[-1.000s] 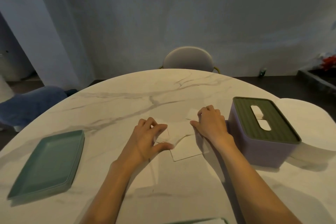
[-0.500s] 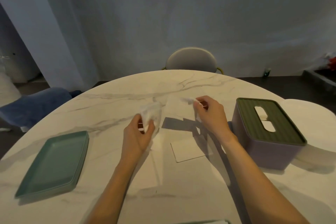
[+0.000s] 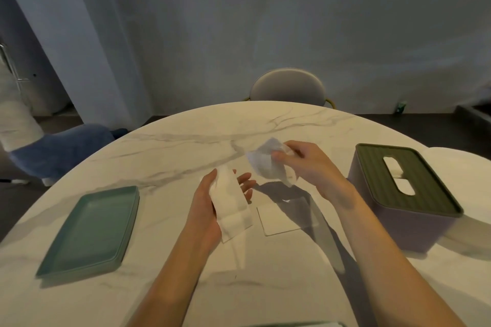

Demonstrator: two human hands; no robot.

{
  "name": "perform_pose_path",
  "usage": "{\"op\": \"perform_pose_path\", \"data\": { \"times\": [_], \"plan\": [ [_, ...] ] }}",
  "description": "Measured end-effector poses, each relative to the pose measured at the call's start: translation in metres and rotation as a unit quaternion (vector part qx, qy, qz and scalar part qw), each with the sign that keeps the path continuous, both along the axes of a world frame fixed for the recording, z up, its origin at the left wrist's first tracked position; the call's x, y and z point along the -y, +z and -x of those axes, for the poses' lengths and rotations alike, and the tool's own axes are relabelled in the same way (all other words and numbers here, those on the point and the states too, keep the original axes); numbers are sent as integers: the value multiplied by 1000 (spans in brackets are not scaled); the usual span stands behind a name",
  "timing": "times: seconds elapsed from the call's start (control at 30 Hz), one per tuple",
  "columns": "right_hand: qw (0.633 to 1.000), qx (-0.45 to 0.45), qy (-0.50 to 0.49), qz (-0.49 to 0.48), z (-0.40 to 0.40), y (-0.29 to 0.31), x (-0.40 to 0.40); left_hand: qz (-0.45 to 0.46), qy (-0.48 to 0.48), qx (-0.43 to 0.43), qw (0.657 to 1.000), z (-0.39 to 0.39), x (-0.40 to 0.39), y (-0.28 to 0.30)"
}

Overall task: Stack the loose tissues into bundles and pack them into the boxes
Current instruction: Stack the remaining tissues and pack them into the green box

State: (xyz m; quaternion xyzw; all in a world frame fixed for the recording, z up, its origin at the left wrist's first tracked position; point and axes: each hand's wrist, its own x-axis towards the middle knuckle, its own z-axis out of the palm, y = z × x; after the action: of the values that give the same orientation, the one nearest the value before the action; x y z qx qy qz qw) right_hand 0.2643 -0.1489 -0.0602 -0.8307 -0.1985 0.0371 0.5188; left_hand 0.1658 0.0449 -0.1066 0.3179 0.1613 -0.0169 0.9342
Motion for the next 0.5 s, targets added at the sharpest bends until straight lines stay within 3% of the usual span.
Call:
{"op": "perform_pose_path", "data": {
  "times": [0.17,0.27,0.33,0.4,0.5],
  "plan": [
    [976,-49,176,-119,19,36,4,9,-34,3,999,-8,1,1],
    [960,-40,270,-56,30,43,6,-47,-46,-11,998,-11,1,-7],
    [965,-7,257,42,30,39,0,-115,-85,-4,990,-2,7,-2],
    [975,30,192,107,25,29,-10,-76,-167,9,983,1,11,2],
    [985,44,132,104,22,19,-21,-38,-238,42,970,-1,9,-3]
  ]
}}
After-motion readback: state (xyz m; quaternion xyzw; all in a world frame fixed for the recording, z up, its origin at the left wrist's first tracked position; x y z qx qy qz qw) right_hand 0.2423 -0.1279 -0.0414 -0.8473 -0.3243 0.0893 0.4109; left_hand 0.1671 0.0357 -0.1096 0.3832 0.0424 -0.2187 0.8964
